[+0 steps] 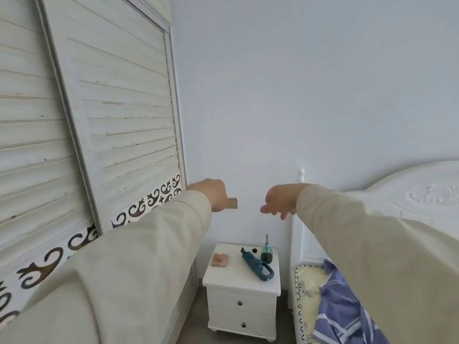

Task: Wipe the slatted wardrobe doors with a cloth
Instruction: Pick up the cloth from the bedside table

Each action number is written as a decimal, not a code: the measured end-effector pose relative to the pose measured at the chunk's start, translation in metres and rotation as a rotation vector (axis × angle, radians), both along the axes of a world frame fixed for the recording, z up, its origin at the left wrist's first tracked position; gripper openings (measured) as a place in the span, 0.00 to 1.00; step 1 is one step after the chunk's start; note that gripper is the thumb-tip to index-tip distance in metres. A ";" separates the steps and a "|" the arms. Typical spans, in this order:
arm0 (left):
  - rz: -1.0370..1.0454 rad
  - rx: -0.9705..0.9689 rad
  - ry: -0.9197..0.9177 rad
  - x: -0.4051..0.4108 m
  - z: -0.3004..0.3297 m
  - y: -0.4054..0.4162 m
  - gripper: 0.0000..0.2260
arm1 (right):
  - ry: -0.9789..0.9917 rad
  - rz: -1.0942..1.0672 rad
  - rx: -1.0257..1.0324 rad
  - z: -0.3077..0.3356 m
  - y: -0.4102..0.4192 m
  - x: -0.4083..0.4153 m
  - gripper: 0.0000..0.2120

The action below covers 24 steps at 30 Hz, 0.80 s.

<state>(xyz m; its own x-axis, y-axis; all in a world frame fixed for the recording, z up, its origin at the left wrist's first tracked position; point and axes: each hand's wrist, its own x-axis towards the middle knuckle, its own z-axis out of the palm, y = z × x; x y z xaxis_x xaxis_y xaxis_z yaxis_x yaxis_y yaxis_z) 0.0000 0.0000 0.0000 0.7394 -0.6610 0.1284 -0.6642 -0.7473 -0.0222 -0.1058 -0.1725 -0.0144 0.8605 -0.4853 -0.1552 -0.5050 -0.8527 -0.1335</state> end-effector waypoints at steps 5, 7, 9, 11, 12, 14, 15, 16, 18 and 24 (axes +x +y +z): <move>-0.032 0.580 0.401 0.045 -0.076 -0.020 0.20 | 0.351 0.040 0.037 -0.084 -0.017 0.059 0.22; -0.041 0.614 0.405 0.070 -0.105 -0.026 0.21 | 0.418 0.052 0.026 -0.111 -0.020 0.084 0.23; -0.059 0.611 0.381 0.099 -0.128 -0.031 0.20 | 0.461 0.068 0.004 -0.135 -0.022 0.118 0.24; -0.085 0.621 0.390 0.134 -0.149 -0.040 0.19 | 0.494 0.082 0.000 -0.159 -0.024 0.157 0.23; -0.089 0.628 0.393 0.150 -0.158 -0.044 0.19 | 0.518 0.087 -0.011 -0.167 -0.024 0.174 0.23; -0.105 0.626 0.394 0.188 -0.176 -0.054 0.19 | 0.545 0.103 -0.056 -0.187 -0.029 0.214 0.20; -0.110 0.621 0.393 0.206 -0.184 -0.056 0.17 | 0.550 0.110 -0.086 -0.195 -0.032 0.233 0.20; -0.106 0.630 0.392 0.229 -0.193 -0.060 0.15 | 0.550 0.100 -0.105 -0.202 -0.036 0.257 0.20; -0.107 0.644 0.392 0.270 -0.208 -0.065 0.15 | 0.530 0.101 -0.083 -0.212 -0.042 0.297 0.21; -0.034 0.688 0.500 0.374 -0.244 -0.091 0.20 | 0.582 0.155 -0.031 -0.245 -0.070 0.395 0.22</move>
